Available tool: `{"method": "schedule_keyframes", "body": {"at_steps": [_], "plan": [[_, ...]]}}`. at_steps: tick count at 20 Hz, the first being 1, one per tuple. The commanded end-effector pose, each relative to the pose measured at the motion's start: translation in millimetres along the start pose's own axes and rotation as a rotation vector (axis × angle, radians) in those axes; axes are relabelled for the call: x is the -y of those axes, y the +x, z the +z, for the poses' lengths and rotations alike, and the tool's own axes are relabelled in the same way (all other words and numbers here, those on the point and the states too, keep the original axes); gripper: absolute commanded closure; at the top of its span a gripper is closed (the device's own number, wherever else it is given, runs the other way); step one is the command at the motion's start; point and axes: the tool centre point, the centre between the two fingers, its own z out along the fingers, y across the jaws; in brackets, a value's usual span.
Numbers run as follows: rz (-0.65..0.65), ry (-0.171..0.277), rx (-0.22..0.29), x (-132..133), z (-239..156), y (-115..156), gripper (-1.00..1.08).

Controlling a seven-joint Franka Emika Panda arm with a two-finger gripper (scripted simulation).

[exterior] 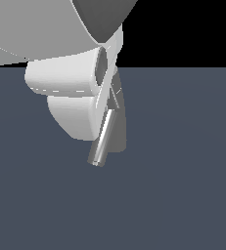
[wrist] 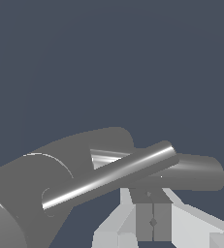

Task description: Turn on the faucet by rotating a designated handle.

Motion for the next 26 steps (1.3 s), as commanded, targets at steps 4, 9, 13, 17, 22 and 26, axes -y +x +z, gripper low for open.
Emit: {"method": "schedule_keyframes", "body": {"at_steps": [4, 9, 13, 17, 22, 26], "plan": [[0.01, -0.003, -0.006, 7.0, 0.7, 14.4, 1.08], [0.015, -0.006, -0.009, 14.1, 1.3, 27.2, 1.08], [0.02, -0.009, -0.012, 19.9, 1.7, 37.7, 1.08], [0.024, -0.011, -0.014, 25.8, 2.2, 48.6, 1.08], [0.03, -0.015, -0.018, 33.3, 2.7, 62.5, 1.08], [0.034, -0.017, -0.02, 38.0, 3.0, 71.0, 1.08]]}}
